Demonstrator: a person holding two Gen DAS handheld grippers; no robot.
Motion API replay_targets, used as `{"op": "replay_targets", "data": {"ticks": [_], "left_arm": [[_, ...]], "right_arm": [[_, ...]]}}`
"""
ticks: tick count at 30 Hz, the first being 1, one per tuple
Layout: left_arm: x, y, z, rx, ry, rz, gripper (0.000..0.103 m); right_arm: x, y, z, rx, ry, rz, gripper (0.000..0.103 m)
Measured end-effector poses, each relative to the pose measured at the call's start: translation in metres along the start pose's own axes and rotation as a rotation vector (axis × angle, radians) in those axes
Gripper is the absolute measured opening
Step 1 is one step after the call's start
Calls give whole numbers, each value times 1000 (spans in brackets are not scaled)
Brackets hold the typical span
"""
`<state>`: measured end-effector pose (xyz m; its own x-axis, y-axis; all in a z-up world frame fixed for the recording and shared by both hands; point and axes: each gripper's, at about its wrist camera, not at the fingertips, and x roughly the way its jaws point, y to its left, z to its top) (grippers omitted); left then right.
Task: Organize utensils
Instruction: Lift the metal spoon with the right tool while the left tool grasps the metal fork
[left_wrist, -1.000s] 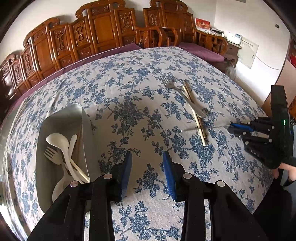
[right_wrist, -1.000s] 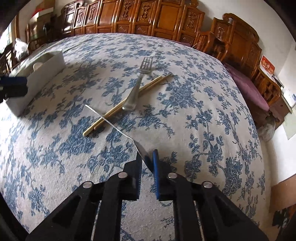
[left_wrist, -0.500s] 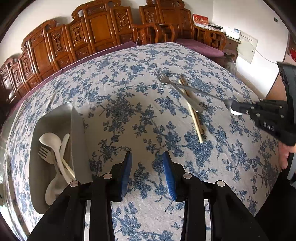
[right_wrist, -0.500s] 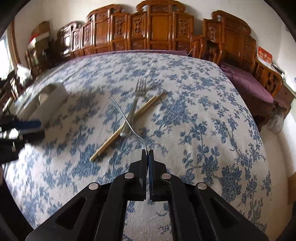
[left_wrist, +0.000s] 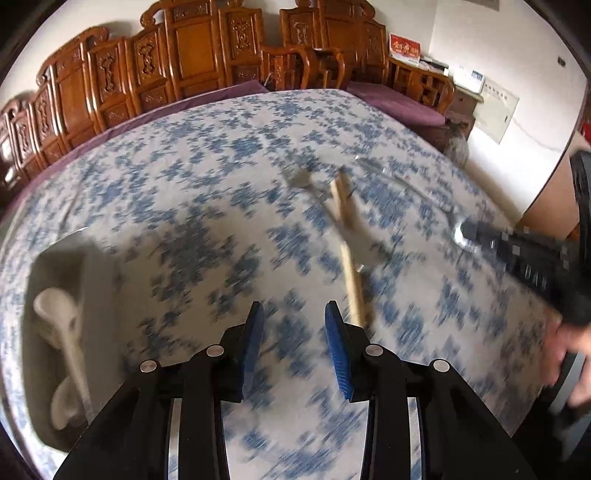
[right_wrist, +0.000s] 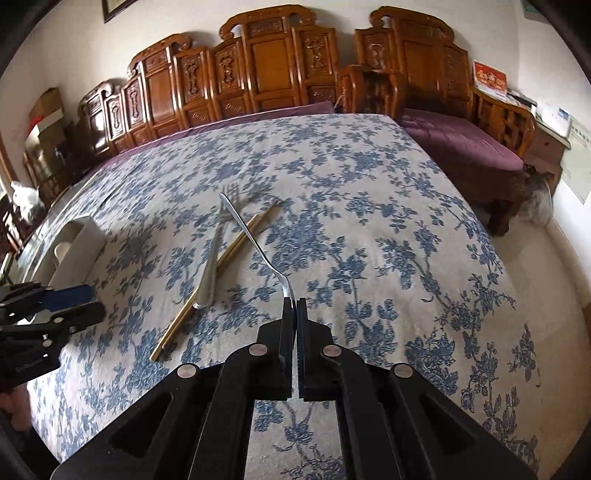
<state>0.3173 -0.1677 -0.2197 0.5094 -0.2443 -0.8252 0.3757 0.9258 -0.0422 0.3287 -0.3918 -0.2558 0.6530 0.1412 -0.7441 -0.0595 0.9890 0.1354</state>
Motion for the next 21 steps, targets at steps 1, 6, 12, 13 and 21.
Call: {"op": "replay_targets", "data": {"ticks": [1,6,12,13,21], "left_arm": [[4,-4,5,4,-1,-1,32],[30,-19,31,3,5,-24,32],[69,-23,57,-36,36,-30,32],[75,-23,61,-46,38,-31,32],[103,-21,79,-95,60,-15,24]], "right_arm": [[1,-3,0,13,1,-1,2],[2,-18,1,70,-1,8,2],[9,-25,1,101,21,3,2],[9,-27,1,105,23,3,2],[11,-30,3,133,23,27,2]]}}
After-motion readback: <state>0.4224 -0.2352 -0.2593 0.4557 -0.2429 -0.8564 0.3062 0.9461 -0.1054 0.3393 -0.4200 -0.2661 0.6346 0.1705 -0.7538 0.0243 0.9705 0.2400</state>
